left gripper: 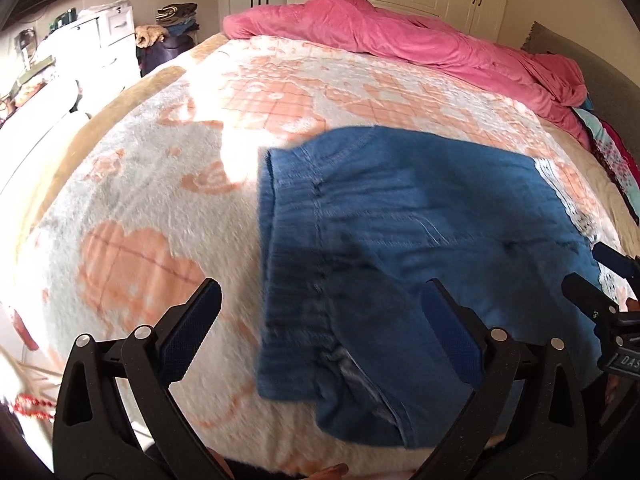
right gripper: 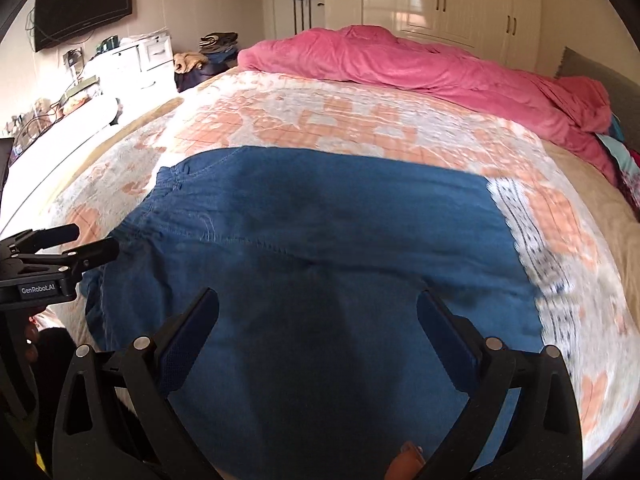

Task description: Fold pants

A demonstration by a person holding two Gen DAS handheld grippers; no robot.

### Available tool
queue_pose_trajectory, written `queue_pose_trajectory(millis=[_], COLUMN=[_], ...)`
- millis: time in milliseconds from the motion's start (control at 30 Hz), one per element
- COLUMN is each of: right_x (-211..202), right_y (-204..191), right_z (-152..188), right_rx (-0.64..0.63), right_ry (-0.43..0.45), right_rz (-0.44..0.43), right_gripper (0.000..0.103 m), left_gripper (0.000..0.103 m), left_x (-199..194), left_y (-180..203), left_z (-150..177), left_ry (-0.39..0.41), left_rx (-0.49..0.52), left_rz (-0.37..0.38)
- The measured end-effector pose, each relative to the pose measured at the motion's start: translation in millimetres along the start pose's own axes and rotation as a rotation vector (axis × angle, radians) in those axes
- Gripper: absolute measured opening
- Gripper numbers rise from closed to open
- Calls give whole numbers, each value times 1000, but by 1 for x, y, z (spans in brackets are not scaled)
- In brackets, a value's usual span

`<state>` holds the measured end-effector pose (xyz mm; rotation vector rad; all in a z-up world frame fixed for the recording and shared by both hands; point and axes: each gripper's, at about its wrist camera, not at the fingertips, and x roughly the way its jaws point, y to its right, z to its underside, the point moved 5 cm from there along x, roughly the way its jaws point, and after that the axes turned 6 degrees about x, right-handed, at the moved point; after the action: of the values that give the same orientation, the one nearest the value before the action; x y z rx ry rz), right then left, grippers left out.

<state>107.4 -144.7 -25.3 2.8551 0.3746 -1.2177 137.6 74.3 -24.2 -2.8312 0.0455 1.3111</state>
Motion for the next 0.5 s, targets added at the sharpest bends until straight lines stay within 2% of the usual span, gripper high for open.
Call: queue_pose_trajectory(millis=[200, 300, 400, 500], right_x=[41, 78, 107, 124], right_y=[-10, -3, 6, 9], right_z=[-41, -65, -83, -96], right_rx=[-54, -64, -32, -47], right_ry=[-34, -63, -100, -96], right_rz=[-29, -13, -17, 19], right_gripper=[99, 99, 99, 99], left_gripper=[94, 94, 94, 94], left_x=[37, 60, 83, 100], left_y=[-23, -33, -44, -52], left_z=[-36, -52, -69, -78], left_ry=[-29, -61, -85, -107], left_rx=[-15, -4, -10, -11], left_rz=[-14, -48, -50, -67])
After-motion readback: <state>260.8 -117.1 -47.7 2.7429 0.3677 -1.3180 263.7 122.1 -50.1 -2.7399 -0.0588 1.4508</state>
